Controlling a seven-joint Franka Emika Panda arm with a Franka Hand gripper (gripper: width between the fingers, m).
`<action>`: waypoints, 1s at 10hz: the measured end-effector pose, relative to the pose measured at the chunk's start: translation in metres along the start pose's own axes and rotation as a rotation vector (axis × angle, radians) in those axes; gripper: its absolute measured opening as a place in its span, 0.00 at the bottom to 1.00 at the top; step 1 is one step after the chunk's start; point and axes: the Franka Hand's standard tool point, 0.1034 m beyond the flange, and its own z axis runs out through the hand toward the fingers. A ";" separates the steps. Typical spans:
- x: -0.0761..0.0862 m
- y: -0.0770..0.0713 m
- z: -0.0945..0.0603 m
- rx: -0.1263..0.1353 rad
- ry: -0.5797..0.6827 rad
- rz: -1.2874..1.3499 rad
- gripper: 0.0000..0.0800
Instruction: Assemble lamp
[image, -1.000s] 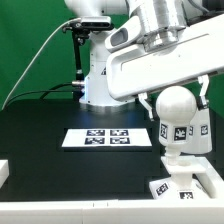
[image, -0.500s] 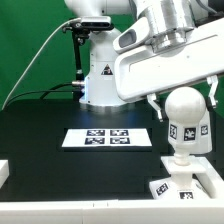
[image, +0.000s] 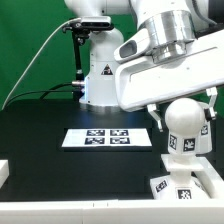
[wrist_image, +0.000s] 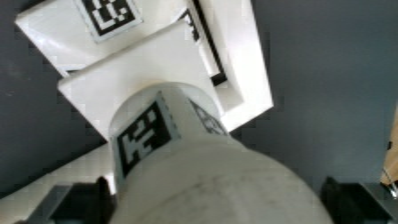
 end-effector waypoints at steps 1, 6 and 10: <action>0.001 0.002 0.002 -0.002 0.002 0.000 0.72; 0.003 0.003 0.003 -0.002 0.006 -0.001 0.86; 0.008 0.006 -0.009 -0.030 -0.230 -0.121 0.87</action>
Offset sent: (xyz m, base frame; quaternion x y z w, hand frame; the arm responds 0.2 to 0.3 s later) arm 0.0000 0.0000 0.0000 0.0000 0.0000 0.0000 1.0000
